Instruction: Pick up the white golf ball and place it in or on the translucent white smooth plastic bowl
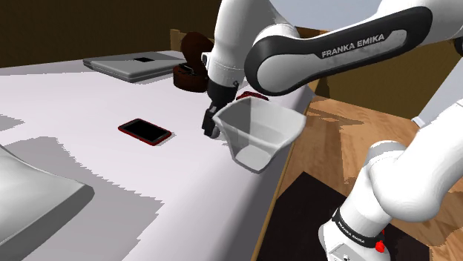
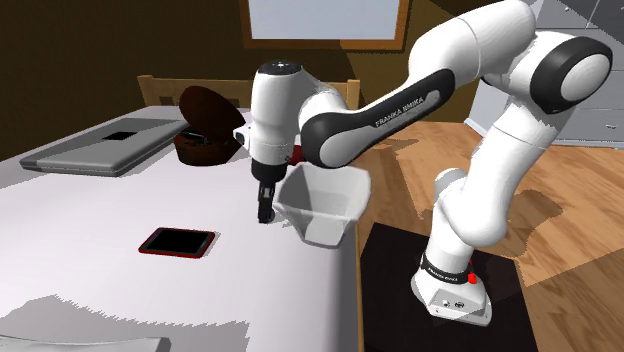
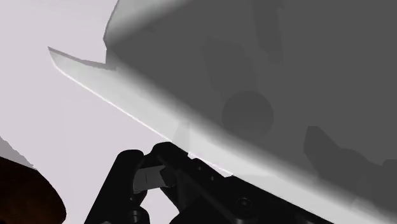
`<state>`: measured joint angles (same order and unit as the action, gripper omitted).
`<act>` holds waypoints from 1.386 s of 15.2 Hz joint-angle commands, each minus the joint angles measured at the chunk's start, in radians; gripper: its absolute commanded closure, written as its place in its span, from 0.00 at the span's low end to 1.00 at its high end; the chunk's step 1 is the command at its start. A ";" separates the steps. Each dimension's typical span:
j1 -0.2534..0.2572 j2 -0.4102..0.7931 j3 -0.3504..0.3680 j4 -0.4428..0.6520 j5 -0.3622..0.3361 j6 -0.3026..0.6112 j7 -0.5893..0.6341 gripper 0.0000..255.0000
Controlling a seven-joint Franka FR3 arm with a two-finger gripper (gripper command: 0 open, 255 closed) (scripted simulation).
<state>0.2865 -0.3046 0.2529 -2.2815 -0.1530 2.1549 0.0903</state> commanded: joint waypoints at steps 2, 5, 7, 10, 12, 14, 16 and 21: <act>-0.002 0.020 0.002 -0.029 -0.009 0.037 0.007 0.00; -0.003 0.024 0.002 -0.033 -0.011 0.044 0.008 0.00; -0.003 0.024 0.002 -0.033 -0.011 0.044 0.008 0.00; -0.003 0.024 0.002 -0.033 -0.011 0.044 0.008 0.00; -0.005 0.027 0.001 -0.037 -0.013 0.053 0.008 1.00; -0.002 0.017 0.003 -0.044 -0.009 0.049 0.010 1.00; -0.003 0.023 0.003 -0.037 -0.011 0.048 0.009 1.00; -0.002 0.019 0.001 -0.023 -0.008 0.031 0.005 1.00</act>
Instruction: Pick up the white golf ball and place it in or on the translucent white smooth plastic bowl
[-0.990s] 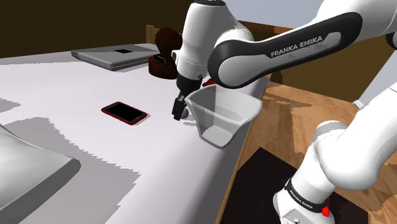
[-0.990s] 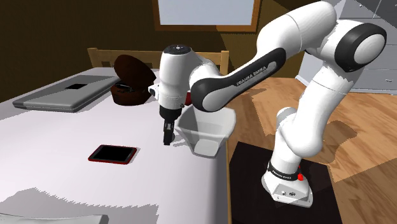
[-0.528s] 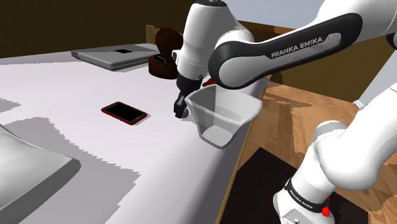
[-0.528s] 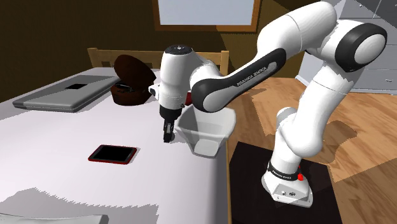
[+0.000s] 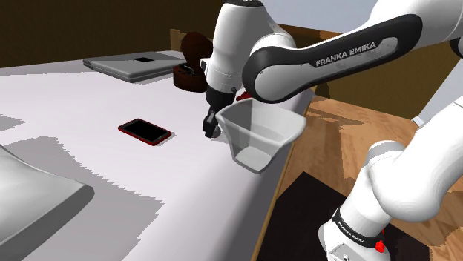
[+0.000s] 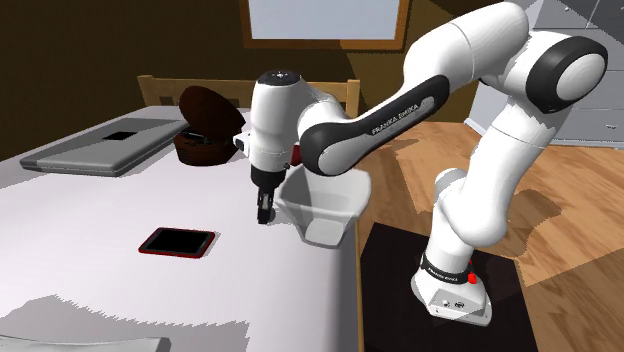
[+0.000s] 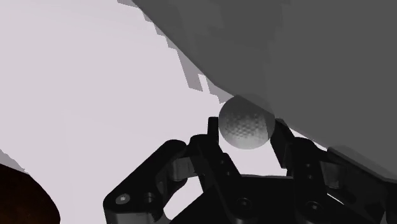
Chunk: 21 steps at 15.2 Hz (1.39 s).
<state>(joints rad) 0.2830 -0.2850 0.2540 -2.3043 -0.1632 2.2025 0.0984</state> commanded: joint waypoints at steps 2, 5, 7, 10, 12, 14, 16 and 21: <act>0.002 -0.008 -0.002 0.020 0.007 -0.043 -0.011 1.00; 0.003 -0.018 -0.004 0.051 0.013 -0.084 -0.021 1.00; 0.004 -0.024 -0.006 0.072 0.017 -0.110 -0.027 1.00; 0.005 -0.030 -0.008 0.107 0.021 -0.150 -0.036 1.00; 0.005 -0.033 -0.009 0.130 0.024 -0.177 -0.042 1.00; 0.005 -0.036 -0.010 0.155 0.026 -0.203 -0.047 1.00; 0.005 -0.037 -0.011 0.180 0.028 -0.229 -0.052 1.00; 0.004 -0.037 -0.013 0.247 0.031 -0.295 -0.064 1.00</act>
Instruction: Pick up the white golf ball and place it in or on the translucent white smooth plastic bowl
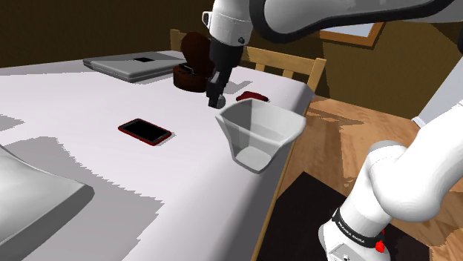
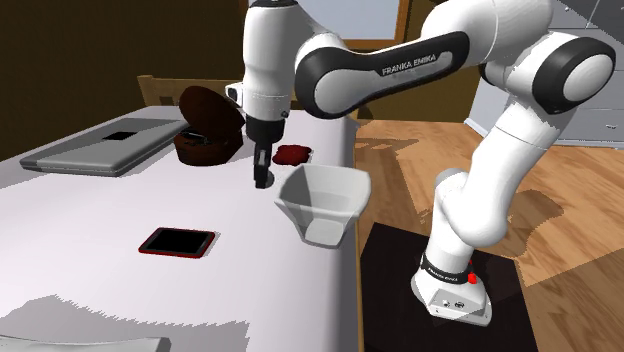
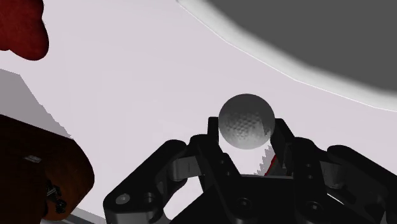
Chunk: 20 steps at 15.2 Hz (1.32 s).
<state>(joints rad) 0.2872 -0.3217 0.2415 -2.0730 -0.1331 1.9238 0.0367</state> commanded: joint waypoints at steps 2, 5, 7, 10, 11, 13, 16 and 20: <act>0.000 0.001 0.000 0.044 0.002 -0.043 -0.006 1.00; -0.001 0.006 -0.001 0.088 0.002 -0.082 -0.013 1.00; -0.002 0.009 -0.001 0.119 0.002 -0.109 -0.016 1.00; -0.003 0.017 0.000 0.166 0.002 -0.149 -0.022 1.00; -0.003 0.020 0.000 0.183 0.002 -0.162 -0.024 1.00; -0.004 0.026 0.001 0.216 0.001 -0.189 -0.027 1.00; -0.005 0.038 0.002 0.269 -0.001 -0.230 -0.032 1.00; -0.007 0.057 0.004 0.343 -0.004 -0.285 -0.037 1.00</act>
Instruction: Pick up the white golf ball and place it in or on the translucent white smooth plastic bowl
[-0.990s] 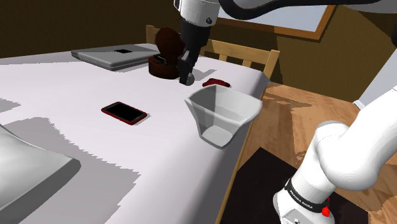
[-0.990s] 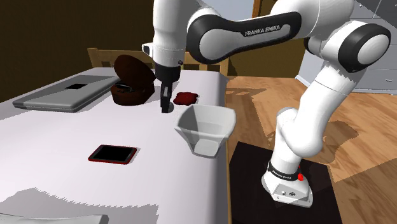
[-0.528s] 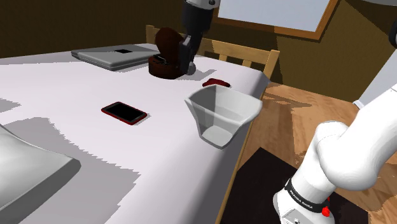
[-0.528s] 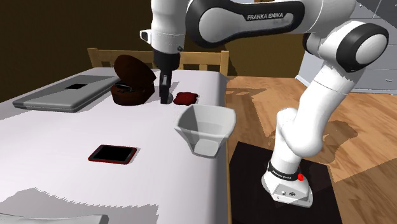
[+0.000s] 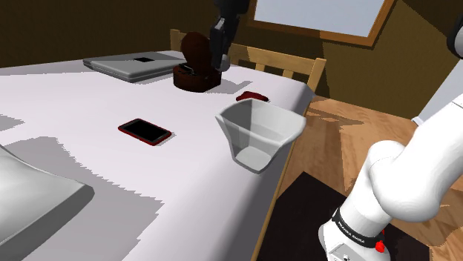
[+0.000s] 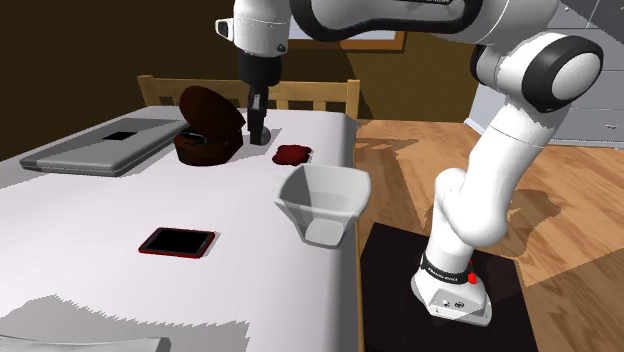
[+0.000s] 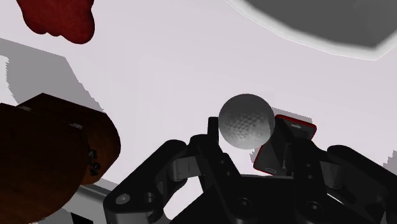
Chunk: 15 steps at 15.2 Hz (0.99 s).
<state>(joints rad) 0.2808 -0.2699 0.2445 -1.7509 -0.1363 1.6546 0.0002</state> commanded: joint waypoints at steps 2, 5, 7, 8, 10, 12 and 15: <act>-0.001 0.016 0.003 0.060 -0.003 -0.044 -0.004 1.00; -0.002 0.034 0.006 0.118 -0.007 -0.085 -0.007 1.00; 0.004 -0.043 0.001 0.048 0.010 -0.090 -0.008 1.00; 0.008 -0.081 -0.001 0.016 0.018 -0.095 -0.008 1.00; 0.017 -0.155 -0.004 -0.044 0.033 -0.108 -0.008 1.00; 0.027 -0.226 -0.008 -0.097 0.047 -0.126 -0.007 1.00; 0.044 -0.331 -0.010 -0.165 0.066 -0.161 -0.003 1.00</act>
<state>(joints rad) 0.3194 -0.5625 0.2358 -1.8955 -0.0772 1.5108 -0.0033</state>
